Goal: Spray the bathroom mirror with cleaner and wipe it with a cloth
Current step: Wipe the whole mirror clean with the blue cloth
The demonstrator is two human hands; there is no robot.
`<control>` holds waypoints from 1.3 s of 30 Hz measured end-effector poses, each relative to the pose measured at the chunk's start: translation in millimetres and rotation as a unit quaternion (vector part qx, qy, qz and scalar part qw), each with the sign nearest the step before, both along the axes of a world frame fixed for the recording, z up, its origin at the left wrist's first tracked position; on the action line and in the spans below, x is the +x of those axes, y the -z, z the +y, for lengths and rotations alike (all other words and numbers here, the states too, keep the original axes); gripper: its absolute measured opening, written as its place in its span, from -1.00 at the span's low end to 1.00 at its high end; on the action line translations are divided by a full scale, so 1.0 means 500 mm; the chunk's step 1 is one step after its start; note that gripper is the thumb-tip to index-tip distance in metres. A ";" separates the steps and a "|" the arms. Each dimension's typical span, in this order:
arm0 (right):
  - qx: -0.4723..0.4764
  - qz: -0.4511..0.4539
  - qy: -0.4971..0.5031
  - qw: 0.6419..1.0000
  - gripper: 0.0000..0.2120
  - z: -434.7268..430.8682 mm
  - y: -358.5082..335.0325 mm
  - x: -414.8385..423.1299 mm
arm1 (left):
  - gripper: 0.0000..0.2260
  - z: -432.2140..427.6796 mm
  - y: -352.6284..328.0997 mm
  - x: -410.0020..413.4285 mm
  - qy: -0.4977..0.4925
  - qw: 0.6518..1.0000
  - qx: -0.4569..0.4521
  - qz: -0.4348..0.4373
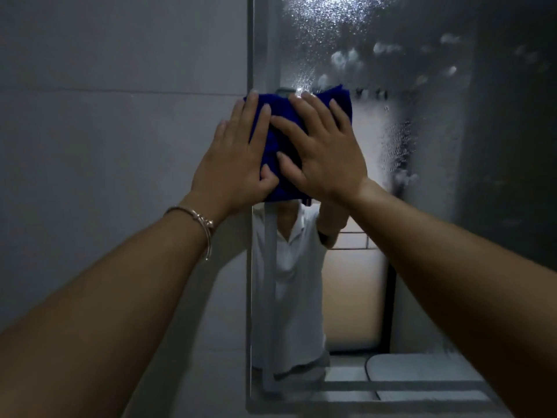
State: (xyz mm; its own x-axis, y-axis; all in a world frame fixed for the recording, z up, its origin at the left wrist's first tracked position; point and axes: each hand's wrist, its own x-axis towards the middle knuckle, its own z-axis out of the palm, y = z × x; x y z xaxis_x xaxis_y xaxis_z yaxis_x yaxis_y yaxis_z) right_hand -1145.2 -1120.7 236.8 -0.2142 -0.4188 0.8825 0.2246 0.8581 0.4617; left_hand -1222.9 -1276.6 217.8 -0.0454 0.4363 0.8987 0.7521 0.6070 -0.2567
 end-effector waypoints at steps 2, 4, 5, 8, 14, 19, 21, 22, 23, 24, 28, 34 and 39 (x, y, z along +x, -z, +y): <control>-0.017 0.020 -0.005 1.000 -0.51 -0.005 0.012 -0.005 | -0.31 0.009 0.015 -0.001 0.033 0.999 0.027 -0.012; -0.023 0.027 -0.011 0.999 -0.52 -0.007 0.021 -0.007 | -0.33 0.014 0.030 -0.004 0.062 0.997 0.042 -0.015; -0.023 0.025 -0.013 0.999 -0.52 -0.007 0.025 -0.007 | -0.33 0.013 0.036 -0.004 0.072 0.996 0.040 -0.014; -0.018 0.019 -0.018 0.999 -0.51 -0.007 0.051 -0.007 | -0.34 0.007 0.061 -0.004 0.089 0.996 0.029 -0.014; 0.002 -0.004 -0.019 1.000 -0.50 -0.003 0.155 0.000 | -0.35 0.002 0.173 -0.003 0.100 0.995 0.014 -0.023; 0.007 -0.029 -0.031 0.999 -0.51 -0.002 0.257 0.003 | -0.36 -0.001 0.279 0.010 0.099 0.994 0.003 -0.044; 0.007 -0.045 -0.034 0.998 -0.52 0.000 0.294 0.006 | -0.37 -0.001 0.320 0.015 0.096 0.994 0.001 -0.060; 0.008 -0.052 -0.032 0.998 -0.52 0.002 0.310 0.007 | -0.37 0.000 0.338 0.017 0.095 0.993 0.000 -0.065; 0.011 -0.057 -0.030 0.998 -0.53 0.003 0.325 0.008 | -0.38 0.000 0.354 0.018 0.095 0.993 -0.001 -0.070; 0.012 -0.062 -0.027 0.998 -0.52 0.003 0.339 0.009 | -0.38 0.001 0.369 0.018 0.094 0.993 -0.002 -0.074; 0.014 -0.071 -0.022 0.997 -0.52 0.003 0.380 0.010 | -0.38 0.003 0.415 0.022 0.083 0.993 0.002 -0.090; 0.023 -0.076 -0.014 0.997 -0.51 0.004 0.456 0.012 | -0.29 0.001 0.490 0.029 0.059 0.994 0.004 -0.094; 0.034 -0.082 -0.008 0.996 -0.51 0.006 0.516 0.013 | -0.23 0.002 0.558 0.030 0.045 0.994 0.001 -0.096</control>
